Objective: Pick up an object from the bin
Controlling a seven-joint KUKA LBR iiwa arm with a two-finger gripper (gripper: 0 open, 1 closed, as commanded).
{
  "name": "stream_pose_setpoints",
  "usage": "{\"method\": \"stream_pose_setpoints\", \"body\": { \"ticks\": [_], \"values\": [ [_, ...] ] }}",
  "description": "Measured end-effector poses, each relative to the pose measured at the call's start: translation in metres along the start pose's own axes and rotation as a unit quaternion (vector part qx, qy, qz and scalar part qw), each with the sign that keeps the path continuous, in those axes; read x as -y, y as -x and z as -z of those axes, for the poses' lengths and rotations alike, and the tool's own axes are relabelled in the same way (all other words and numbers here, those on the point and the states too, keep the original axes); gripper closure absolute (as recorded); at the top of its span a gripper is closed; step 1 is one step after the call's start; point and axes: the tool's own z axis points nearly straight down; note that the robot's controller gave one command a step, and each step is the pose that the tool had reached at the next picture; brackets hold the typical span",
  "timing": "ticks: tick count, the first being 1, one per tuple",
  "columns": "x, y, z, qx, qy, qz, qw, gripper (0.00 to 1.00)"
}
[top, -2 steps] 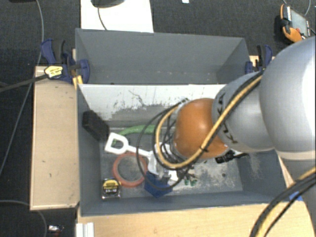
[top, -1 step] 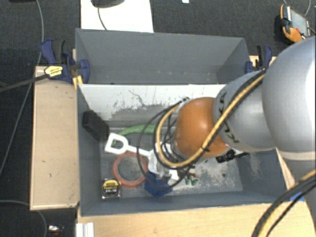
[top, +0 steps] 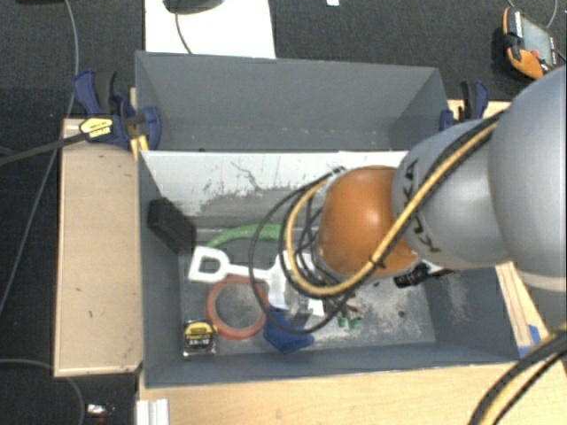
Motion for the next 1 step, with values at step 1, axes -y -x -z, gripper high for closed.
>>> {"method": "stream_pose_setpoints", "body": {
  "ticks": [1],
  "values": [
    [-0.0005,0.0016,0.0407,0.0013,0.000,-0.001,1.0000,1.00]
  ]
}}
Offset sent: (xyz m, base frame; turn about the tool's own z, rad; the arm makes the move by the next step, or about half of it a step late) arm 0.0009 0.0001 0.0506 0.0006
